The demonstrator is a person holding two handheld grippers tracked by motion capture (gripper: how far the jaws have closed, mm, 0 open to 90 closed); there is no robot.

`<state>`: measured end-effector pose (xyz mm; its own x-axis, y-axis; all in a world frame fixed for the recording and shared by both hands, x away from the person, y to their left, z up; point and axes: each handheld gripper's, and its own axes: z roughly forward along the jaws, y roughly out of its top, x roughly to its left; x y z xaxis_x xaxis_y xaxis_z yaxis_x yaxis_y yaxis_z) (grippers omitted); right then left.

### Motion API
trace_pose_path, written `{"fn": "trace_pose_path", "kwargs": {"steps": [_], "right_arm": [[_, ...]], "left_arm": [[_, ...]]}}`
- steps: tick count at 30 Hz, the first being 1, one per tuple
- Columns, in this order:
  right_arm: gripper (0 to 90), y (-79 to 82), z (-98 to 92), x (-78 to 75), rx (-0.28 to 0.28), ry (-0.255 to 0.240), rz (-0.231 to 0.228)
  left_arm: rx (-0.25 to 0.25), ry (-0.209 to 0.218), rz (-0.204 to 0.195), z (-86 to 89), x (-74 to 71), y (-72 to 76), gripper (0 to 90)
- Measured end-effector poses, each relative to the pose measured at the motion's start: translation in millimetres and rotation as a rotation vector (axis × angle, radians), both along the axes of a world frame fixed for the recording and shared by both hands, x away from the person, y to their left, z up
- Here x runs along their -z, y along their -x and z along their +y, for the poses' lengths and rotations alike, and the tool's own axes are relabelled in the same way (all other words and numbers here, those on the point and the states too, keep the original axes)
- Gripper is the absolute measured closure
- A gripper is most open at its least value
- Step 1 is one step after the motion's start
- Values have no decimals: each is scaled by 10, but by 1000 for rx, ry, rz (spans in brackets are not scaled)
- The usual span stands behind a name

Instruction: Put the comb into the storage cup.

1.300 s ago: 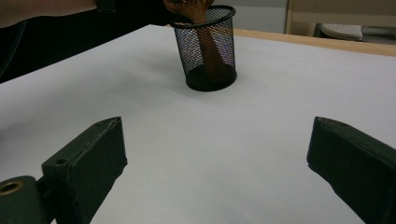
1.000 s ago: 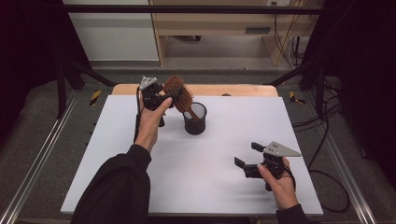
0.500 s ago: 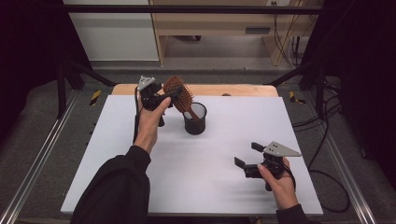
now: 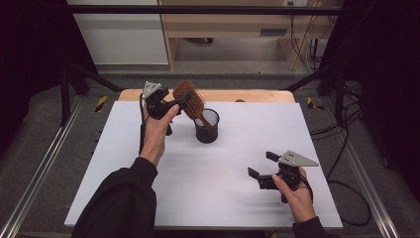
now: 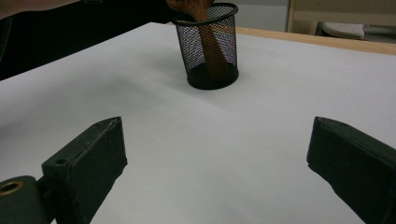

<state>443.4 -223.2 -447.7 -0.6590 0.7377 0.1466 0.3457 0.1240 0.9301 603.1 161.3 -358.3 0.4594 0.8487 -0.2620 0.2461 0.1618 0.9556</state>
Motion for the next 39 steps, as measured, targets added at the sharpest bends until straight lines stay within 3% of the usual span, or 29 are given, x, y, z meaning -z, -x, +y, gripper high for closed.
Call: {"fn": "trace_pose_path", "kwargs": {"steps": [13, 19, 24, 34, 39], "right_arm": [[48, 3, 8, -1, 1, 3, -2], [47, 3, 9, -1, -1, 5, -3], [39, 1, 10, 0, 0, 4, -2], [37, 3, 20, -1, 0, 6, -2], [33, 6, 22, -2, -2, 5, -3]], "left_arm": [[-9, 14, 3, 38, -7, 40, 19], [-23, -23, -19, 54, -9, 100, 19], [-24, -22, -3, 85, 29, 149, 19], [-18, -5, -21, 146, 10, 253, 19], [-25, -30, -19, 165, 42, 300, 20]]}}
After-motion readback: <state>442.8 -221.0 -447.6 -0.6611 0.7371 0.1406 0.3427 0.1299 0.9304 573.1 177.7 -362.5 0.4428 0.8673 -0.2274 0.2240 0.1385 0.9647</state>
